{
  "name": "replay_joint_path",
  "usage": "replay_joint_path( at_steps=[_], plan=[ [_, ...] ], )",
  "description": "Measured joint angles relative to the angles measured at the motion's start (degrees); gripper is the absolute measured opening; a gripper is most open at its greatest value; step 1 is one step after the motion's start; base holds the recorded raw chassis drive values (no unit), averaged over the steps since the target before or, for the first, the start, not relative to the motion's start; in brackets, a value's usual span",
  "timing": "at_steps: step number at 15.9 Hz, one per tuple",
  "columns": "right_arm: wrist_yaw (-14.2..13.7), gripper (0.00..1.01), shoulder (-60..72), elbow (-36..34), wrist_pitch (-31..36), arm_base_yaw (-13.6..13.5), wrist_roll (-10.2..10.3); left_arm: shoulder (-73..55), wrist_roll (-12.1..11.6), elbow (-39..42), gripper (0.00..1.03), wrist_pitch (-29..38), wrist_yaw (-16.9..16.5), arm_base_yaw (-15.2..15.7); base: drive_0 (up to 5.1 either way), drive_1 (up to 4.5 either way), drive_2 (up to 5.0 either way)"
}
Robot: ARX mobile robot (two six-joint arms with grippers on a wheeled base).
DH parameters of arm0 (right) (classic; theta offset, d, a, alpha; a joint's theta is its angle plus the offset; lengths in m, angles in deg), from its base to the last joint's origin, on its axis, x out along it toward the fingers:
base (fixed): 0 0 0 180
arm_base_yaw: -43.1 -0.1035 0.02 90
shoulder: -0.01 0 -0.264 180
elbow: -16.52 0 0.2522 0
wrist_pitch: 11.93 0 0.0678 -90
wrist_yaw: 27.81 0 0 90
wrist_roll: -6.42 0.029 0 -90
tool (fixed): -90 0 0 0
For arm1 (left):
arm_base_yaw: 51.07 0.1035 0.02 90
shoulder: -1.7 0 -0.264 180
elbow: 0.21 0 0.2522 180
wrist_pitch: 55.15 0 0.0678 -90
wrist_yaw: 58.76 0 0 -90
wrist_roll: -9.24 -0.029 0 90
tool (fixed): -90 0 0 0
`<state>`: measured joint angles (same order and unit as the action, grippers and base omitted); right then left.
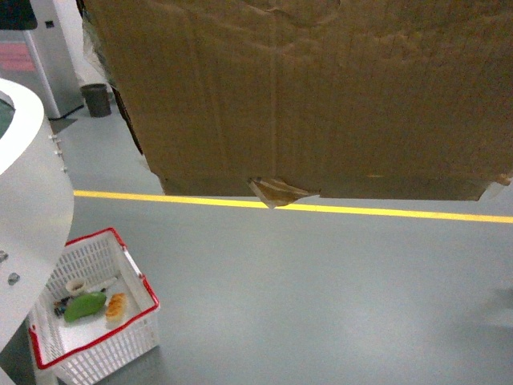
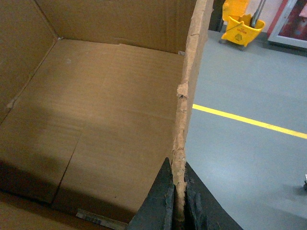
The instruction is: Sort boxes to right shelf from conveyor
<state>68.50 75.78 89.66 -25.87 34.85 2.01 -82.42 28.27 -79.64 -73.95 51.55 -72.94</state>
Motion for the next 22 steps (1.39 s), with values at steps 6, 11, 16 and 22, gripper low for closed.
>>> replay_joint_path(
  at_steps=[6,11,16,22],
  plan=[
    [-0.02,0.02,0.00,0.00,0.00,0.00,0.00,0.00,-0.02,0.00,0.02,0.00,-0.02,0.00,-1.3,-1.35,-1.3],
    [0.00,0.02,0.00,0.00,0.00,0.00,0.00,0.00,0.00,0.00,0.02,0.00,0.00,0.00,-1.2,-1.17,-1.2],
    [0.00,0.02,0.00,0.00,0.00,0.02,0.02,0.00,0.00,0.00,0.02,0.00,0.00,0.00,-1.2,-1.16,-1.2],
    [0.00,0.02,0.00,0.00,0.00,0.00,0.02,0.00,0.00,0.00,0.02,0.00,-0.02,0.00,-1.2,-1.19,-1.2]
  ],
)
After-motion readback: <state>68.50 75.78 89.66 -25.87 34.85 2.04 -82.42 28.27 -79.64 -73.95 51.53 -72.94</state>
